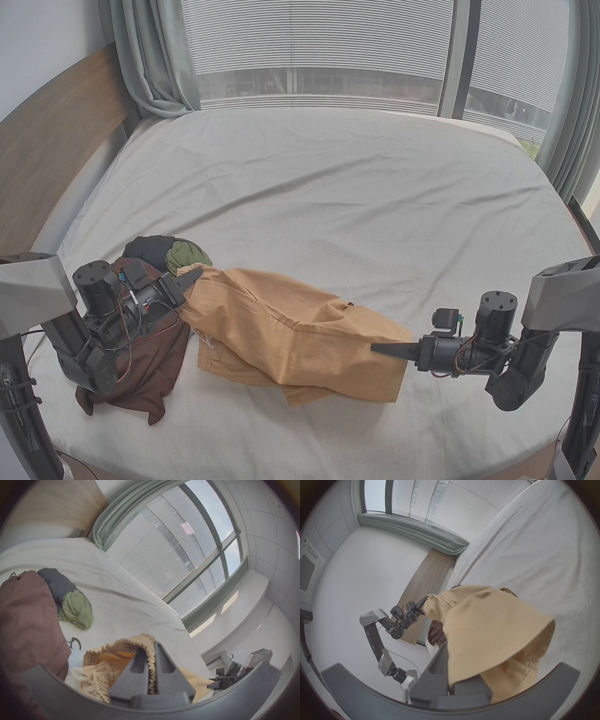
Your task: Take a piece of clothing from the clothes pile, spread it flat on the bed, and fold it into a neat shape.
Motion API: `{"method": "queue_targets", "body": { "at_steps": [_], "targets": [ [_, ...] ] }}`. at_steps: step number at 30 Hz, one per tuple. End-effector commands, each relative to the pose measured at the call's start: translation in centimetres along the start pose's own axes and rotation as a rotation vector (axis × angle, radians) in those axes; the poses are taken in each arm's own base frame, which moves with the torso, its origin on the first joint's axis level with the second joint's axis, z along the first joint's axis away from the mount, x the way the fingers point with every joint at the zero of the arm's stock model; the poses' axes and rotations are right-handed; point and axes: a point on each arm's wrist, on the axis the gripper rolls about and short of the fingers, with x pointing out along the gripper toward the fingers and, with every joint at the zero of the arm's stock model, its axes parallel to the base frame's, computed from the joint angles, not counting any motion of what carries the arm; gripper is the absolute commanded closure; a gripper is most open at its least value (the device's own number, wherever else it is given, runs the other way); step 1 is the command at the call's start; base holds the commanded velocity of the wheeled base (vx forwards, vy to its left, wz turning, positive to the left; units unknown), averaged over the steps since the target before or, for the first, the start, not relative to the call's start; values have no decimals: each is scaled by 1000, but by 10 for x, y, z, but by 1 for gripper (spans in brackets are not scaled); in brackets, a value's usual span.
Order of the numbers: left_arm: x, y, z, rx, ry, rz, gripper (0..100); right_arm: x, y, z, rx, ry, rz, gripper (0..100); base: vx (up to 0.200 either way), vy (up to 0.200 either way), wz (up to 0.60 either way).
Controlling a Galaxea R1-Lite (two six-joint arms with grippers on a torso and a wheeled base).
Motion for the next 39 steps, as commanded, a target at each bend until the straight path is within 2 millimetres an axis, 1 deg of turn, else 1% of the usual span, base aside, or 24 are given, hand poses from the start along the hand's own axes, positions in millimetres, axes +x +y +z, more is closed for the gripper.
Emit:
{"method": "queue_targets", "body": {
  "at_steps": [1,5,9,11,14,19,26,30,39],
  "targets": [
    [-7,-34,15,30,-35,-94,100,-20,21,16,-49,-65,9,100,0,0,0],
    [-14,-57,25,57,-50,-178,100,-32,33,23,-73,-99,13,100,0,0,0],
    [-20,-72,29,73,-36,-247,100,-47,45,29,-85,-139,10,100,0,0,0],
    [-25,-74,29,75,-24,-262,100,-54,49,30,-83,-152,7,100,0,0,0],
    [-31,-72,24,76,13,-272,100,-61,48,33,-88,-172,-4,100,0,0,0],
    [-38,-73,22,91,43,-292,100,-61,49,35,-95,-178,0,100,0,0,0],
    [-49,-78,20,191,61,-329,100,-64,54,38,-113,-188,10,100,0,0,0],
    [-50,-77,18,231,64,-334,100,-66,60,39,-126,-195,19,100,0,0,0],
    [-51,-76,18,250,65,-339,100,-72,73,46,-169,-232,36,100,0,0,0]
  ]
}}
